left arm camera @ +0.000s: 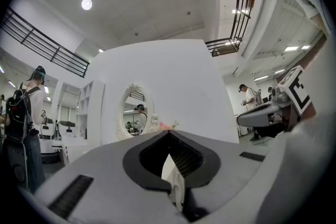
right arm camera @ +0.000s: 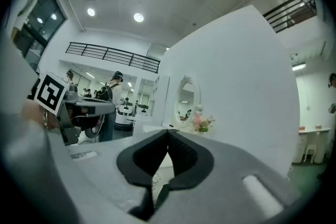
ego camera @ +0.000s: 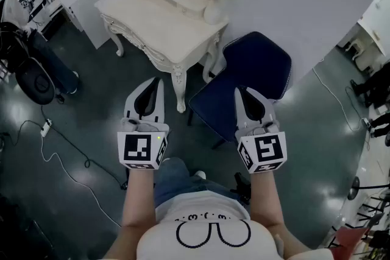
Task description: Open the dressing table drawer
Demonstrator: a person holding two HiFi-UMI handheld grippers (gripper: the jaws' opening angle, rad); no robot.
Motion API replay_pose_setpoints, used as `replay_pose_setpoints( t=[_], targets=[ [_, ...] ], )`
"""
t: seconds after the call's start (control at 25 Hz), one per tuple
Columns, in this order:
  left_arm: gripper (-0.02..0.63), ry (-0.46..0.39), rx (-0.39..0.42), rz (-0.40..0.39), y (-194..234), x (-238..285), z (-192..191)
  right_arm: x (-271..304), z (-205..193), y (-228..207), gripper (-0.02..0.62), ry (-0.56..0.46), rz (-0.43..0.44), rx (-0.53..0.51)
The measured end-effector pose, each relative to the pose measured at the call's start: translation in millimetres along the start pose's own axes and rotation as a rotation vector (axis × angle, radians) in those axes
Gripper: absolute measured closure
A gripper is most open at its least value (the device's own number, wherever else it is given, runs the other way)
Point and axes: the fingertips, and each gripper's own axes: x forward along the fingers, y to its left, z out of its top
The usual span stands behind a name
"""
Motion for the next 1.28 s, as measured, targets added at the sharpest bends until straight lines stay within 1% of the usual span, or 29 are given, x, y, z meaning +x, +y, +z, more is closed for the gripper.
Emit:
replay_pose_setpoints(
  t=[0.28,0.56,0.8,1.12,1.28],
  targets=[
    [0.607,0.002,0.000,-0.025,7,7,-6,9,-3,5,0.592,0.003,-0.019,0.000],
    [0.608,0.016,-0.025,-0.069,48,44,-27,56,-14,8,0.592,0.038,-0.066,-0.003],
    [0.607,0.017,-0.037,-0.116,110,96,-41,130,-14,17,0.592,0.052,-0.111,-0.002],
    [0.609,0.017,-0.037,-0.190,215,174,-50,250,0,36,0.592,0.055,-0.189,0.006],
    [0.607,0.025,-0.028,-0.247,249,206,-57,295,-1,45,0.592,0.065,-0.229,0.024]
  ],
)
